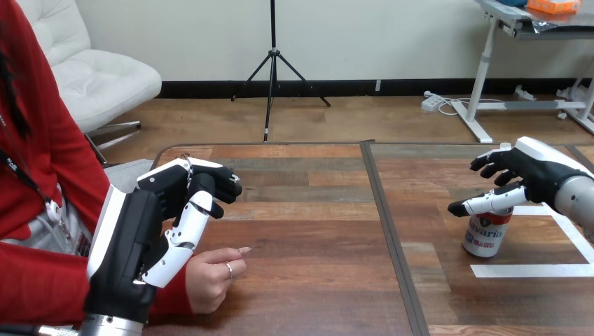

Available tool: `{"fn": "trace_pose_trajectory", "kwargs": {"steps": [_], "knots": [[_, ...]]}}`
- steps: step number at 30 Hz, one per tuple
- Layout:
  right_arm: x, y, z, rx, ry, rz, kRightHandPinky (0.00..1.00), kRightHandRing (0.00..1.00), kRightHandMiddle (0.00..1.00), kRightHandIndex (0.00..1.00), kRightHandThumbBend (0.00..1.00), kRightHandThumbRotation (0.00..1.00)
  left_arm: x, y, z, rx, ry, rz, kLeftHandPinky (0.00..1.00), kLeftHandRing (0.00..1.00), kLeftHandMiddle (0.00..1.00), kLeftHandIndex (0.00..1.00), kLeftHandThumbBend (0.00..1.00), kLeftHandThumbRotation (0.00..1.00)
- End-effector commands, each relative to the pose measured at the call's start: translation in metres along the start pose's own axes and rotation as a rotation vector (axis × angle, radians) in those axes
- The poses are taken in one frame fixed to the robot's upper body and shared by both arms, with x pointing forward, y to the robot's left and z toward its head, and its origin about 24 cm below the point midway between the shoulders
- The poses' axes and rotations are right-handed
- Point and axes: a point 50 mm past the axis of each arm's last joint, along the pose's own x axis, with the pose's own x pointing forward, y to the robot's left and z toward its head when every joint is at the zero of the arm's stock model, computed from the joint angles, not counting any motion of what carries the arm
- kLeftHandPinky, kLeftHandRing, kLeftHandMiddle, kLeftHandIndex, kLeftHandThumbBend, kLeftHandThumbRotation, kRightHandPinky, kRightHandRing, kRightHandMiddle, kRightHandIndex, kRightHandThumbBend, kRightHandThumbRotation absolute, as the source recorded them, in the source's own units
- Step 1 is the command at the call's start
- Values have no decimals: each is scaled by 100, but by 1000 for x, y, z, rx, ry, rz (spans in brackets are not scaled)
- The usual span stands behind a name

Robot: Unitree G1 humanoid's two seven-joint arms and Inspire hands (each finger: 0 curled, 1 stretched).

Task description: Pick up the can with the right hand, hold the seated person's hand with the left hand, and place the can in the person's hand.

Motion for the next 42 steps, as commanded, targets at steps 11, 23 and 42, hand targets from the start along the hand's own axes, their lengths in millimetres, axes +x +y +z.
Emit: {"fn": "trace_pose_trajectory", "kwargs": {"steps": [11, 23, 42], "knots": [[2, -20, 12, -5, -8, -29, 70, 79, 82, 84, 100, 46, 6, 5, 9, 21, -71, 1, 46, 57, 56, 53, 9, 66], [2, -18, 9, -17, 11, -18, 72, 81, 83, 84, 100, 43, 7, 5, 10, 34, -78, -4, 45, 56, 56, 53, 8, 66], [2, -14, 6, -36, 37, 7, 67, 79, 83, 81, 100, 36, 7, 5, 11, 28, -79, -3, 44, 55, 56, 52, 8, 66]]}}
